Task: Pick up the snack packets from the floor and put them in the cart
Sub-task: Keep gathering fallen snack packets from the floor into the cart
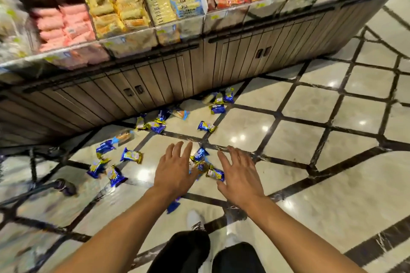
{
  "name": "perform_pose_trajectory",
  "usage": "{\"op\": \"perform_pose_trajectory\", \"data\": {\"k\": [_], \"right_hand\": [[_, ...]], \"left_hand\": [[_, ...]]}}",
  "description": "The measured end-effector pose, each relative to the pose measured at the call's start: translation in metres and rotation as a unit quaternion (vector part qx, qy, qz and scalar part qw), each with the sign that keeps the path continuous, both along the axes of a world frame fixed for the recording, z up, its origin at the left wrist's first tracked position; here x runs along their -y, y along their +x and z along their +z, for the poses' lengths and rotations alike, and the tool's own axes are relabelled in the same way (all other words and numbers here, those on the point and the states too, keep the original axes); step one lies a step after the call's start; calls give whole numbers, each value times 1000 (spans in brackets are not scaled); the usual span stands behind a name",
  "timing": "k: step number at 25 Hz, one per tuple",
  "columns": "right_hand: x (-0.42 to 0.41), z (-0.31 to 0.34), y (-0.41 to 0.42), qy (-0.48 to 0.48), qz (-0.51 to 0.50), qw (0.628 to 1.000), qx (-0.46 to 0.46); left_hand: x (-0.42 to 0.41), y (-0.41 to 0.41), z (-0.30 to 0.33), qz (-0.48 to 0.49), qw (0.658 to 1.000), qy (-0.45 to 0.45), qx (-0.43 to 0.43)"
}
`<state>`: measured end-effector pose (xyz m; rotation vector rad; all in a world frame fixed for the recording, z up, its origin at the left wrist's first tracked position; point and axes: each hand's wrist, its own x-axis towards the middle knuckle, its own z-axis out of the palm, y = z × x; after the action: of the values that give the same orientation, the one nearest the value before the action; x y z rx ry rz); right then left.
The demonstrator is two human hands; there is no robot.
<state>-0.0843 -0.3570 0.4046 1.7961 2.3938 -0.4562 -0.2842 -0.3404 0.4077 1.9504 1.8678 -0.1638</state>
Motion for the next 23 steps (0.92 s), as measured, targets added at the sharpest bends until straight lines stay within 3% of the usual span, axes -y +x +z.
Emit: {"op": "perform_pose_trajectory", "data": {"k": [7,14,19,23], "right_hand": [[-50,-172,4,-18,22,999,18],[-78,-445,4,-42,57,997,13],[-92,-612,11,-52,80,995,13],[-98,-692,19,-83,75,993,41]], "left_hand": [[-59,-6,-169,12,1000,-18,11],[-85,13,-447,25,998,-60,19],[-104,33,-618,-28,998,-61,0],[-108,37,-703,-81,992,-85,-41]]}}
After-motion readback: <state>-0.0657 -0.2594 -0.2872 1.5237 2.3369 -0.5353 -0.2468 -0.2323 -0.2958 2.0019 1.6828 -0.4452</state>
